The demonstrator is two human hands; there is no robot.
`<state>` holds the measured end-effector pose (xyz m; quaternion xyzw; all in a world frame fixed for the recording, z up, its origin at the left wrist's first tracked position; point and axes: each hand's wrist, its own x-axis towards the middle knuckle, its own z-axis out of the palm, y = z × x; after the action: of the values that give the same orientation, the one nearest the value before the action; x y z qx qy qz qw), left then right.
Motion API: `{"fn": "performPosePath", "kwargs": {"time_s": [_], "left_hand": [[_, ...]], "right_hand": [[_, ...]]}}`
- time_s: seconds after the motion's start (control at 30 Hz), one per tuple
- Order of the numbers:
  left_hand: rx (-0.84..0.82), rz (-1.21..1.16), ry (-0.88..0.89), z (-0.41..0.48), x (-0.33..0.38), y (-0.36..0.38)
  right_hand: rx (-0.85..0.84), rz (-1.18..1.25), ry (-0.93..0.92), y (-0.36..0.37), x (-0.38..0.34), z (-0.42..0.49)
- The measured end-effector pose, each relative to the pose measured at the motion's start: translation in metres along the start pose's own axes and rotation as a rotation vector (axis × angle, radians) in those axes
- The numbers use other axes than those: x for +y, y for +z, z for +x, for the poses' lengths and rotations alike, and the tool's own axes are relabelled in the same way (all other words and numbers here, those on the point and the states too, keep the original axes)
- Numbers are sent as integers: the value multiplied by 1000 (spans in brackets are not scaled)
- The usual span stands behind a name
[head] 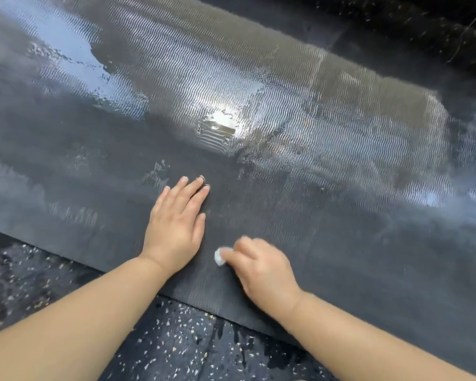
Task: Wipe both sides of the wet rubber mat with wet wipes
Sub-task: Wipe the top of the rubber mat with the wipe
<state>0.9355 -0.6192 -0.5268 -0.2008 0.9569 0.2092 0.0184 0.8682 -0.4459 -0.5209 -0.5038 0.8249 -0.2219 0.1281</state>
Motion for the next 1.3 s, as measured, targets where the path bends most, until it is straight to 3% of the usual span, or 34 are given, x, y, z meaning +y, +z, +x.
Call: {"fn": "performPosePath", "kwargs": {"time_s": [0.07,0.13,0.33,0.43,0.6,0.8,0.9,1.0,1.1,1.3], "left_hand": [[-16,4,16,0,-2,-2],[-37,7,23,-1,-4,-3],[-63,6,-21,-3,-1,-2],[-39,-10,-46,-6,1,0],[81,33,-128,-26,-2,3],[36,56,-97,-39,-10,0],[25,41,-99,-40,-10,-3],[27,23,-106,-40,-8,-2],[33,3,-135,-39,-7,1],[69,-43,-194,-37,-1,6]], "right_hand": [[-153,37,-95,-1,-10,-20],[-164,114,-92,-7,1,-8],[208,-27,309,-43,92,120],[212,-133,415,-41,102,142],[105,-41,124,-7,18,64],[-286,177,-145,13,-38,-12],[-67,226,47,-7,-4,23],[189,101,257,-33,49,78],[209,0,376,-43,81,105],[120,14,143,-10,13,15]]}}
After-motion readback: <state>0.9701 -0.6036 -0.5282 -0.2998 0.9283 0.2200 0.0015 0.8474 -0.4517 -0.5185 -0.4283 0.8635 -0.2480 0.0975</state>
